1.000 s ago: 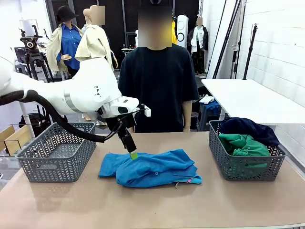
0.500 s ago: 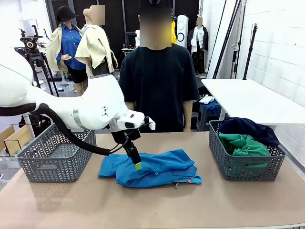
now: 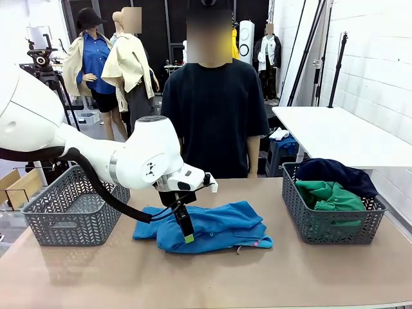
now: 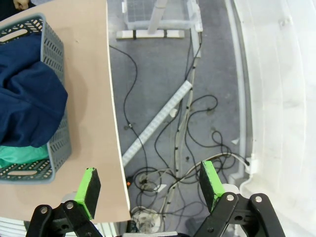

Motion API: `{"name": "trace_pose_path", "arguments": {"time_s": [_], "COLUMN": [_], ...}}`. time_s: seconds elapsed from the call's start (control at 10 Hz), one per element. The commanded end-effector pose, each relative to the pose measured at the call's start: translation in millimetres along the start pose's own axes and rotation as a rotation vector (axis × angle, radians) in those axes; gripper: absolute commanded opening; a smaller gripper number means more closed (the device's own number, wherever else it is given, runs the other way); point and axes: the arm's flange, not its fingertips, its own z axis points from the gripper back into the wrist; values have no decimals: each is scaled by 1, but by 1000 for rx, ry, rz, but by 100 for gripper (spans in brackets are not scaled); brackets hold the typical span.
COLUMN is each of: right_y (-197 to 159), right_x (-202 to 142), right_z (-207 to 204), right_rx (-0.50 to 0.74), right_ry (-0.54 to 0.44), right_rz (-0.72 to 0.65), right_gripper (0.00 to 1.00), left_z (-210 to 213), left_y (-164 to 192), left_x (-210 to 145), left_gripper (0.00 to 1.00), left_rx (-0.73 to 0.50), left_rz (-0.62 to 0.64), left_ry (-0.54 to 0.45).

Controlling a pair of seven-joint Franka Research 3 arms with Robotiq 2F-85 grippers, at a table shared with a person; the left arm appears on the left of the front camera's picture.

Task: Sort the tops and bottoms.
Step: Lift clothes from the center of the table with your left hand.

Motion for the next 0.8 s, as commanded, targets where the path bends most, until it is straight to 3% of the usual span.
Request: {"name": "trace_pose_path", "arguments": {"time_s": [0.0, 0.1, 0.5, 0.7], "right_y": [0, 0, 0, 0], "right_x": [0, 0, 0, 0], "right_z": [0, 0, 0, 0], "right_rx": [0, 0, 0, 0], "right_ry": [-1, -1, -1, -1], "right_rz": [11, 11, 11, 11], "right_gripper": [100, 100, 100, 100], "left_z": [0, 2, 5, 4], "left_y": [0, 1, 2, 3], "left_x": [0, -1, -3, -3], "left_gripper": [98, 82, 4, 0], "left_rx": [52, 65, 65, 65], "left_rz": [15, 14, 26, 34], "left_ry": [10, 3, -7, -3]}}
